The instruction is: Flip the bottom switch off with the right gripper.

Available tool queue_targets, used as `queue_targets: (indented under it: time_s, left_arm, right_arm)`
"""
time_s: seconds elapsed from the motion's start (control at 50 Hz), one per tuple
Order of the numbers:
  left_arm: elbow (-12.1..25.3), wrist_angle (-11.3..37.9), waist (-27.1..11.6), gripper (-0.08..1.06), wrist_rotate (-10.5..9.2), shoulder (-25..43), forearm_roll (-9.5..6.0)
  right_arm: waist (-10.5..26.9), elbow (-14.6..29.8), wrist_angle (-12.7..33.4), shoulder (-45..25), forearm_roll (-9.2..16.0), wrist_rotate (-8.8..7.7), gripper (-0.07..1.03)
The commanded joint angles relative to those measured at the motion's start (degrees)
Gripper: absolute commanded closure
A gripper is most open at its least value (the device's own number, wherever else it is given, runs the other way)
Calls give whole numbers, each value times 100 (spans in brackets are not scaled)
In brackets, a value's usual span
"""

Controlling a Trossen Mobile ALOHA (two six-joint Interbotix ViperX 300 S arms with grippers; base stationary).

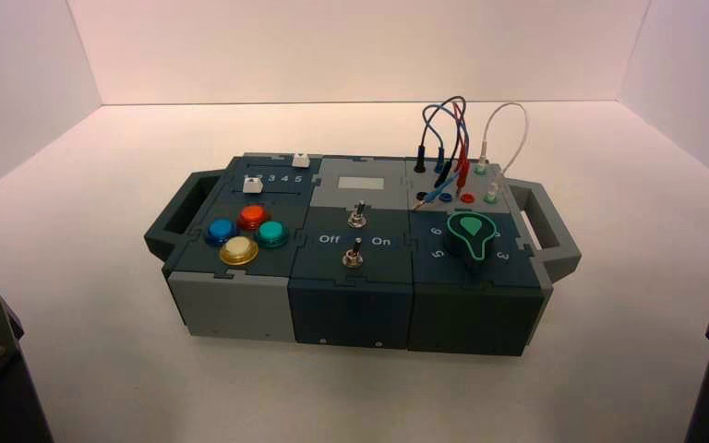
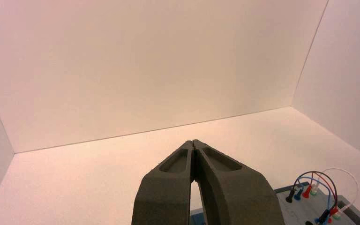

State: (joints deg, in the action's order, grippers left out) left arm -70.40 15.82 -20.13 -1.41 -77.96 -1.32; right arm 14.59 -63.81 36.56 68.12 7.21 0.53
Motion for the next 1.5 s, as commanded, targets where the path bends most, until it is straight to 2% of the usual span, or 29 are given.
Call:
queue_targets:
  time_s: [0.02,0.22,0.28,0.48,0.52,0.6,0.64,0.8,0.92,1.0,1.08,1.16,1.36,1.5]
  left_arm:
    - [114,-18,18,101,-18,44,9]
    - [229,396,18,101,-123,352,-26]
    - [325,694,18,101,-193,571,-35]
    - [686,1784,26,101,-202,1371,-35]
    - [773,2057,26,101,-211,1582,-44]
    - [835,2232,18,101,-202,1775,-44]
    - [879,2364,18,101,-211,1978,-44]
    - [967,2566,26,101,-272,2443,-176]
    - [1107,2777,18,101,-563,2944,-246]
    - [1178,2892,18,101,-659,3313,-281]
    - [1230,2944,26,101,-668,3762,-396]
    - [1292,2962,9,101,-668,4140,-448]
    - [1424,2962,-97,101,-668,4966,-466]
    - [1529,2918,-185,101,-668,5405,-475]
  right_arm:
    - [-26,88,-18,-79,18,18,98]
    - [9,114,9,-167,79,18,98]
    - [18,132,53,-246,141,18,98]
    - [79,229,211,-659,527,9,98]
    - [149,246,229,-773,598,9,98]
    - [281,264,229,-861,650,9,98]
    - [492,290,220,-967,721,9,98]
    - [1011,299,220,-1187,879,35,98]
    - [1222,360,334,-1406,1020,35,98]
    - [1301,448,475,-1617,1160,35,98]
    - [1424,589,589,-1890,1389,35,98]
    - [1608,694,598,-2101,1468,35,98]
    - [2021,870,562,-2716,1644,123,98]
    - [2232,853,369,-3296,1714,167,98]
